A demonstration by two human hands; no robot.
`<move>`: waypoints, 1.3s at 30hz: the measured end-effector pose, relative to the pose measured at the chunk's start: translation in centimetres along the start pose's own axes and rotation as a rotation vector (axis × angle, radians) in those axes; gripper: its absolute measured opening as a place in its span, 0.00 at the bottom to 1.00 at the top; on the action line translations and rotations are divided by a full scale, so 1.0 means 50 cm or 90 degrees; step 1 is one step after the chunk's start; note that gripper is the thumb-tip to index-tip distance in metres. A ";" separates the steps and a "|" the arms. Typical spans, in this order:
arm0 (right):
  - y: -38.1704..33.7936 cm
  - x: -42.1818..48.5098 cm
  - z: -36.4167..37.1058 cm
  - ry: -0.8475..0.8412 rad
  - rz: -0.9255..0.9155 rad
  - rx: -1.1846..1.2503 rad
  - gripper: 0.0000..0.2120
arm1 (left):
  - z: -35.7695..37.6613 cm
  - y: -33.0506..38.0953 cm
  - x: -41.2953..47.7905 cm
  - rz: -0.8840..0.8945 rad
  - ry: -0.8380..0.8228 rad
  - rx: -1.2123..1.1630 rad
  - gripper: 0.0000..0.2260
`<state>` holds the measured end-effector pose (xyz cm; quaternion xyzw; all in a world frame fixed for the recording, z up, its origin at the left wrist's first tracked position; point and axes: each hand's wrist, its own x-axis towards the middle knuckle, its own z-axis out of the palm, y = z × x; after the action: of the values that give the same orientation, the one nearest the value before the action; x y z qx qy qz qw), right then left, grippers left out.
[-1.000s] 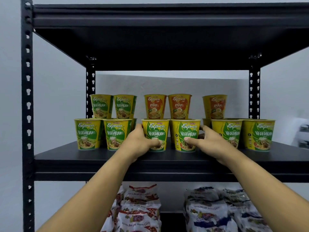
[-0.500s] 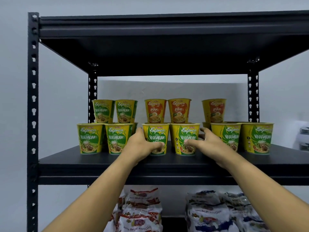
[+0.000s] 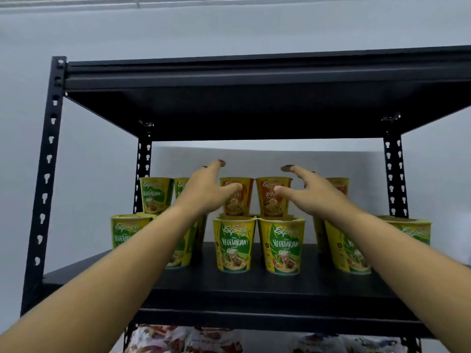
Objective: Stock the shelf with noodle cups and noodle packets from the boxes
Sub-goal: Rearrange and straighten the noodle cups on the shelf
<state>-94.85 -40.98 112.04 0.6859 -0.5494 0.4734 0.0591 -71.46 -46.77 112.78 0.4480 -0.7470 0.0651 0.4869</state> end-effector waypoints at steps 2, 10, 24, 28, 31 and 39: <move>0.000 0.045 0.004 -0.023 0.047 -0.008 0.31 | 0.008 0.001 0.049 -0.021 -0.034 0.038 0.33; 0.016 0.147 0.045 -0.129 0.162 -0.126 0.08 | 0.060 0.014 0.153 -0.079 -0.153 0.112 0.26; 0.045 0.173 0.062 -0.090 0.054 -0.144 0.28 | 0.098 -0.001 0.166 -0.051 -0.163 0.191 0.18; 0.044 0.157 0.061 -0.096 0.091 -0.074 0.36 | 0.095 -0.009 0.156 -0.099 -0.162 0.138 0.35; 0.052 0.144 0.056 -0.080 0.149 -0.062 0.43 | 0.090 -0.019 0.144 -0.142 -0.134 0.145 0.45; 0.047 0.138 0.066 -0.224 0.271 -0.036 0.39 | 0.071 -0.028 0.106 -0.276 -0.260 0.054 0.33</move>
<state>-95.20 -48.70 114.15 0.6250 -0.6960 0.3329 -0.1187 -73.47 -52.67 114.65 0.6209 -0.7128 -0.1011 0.3102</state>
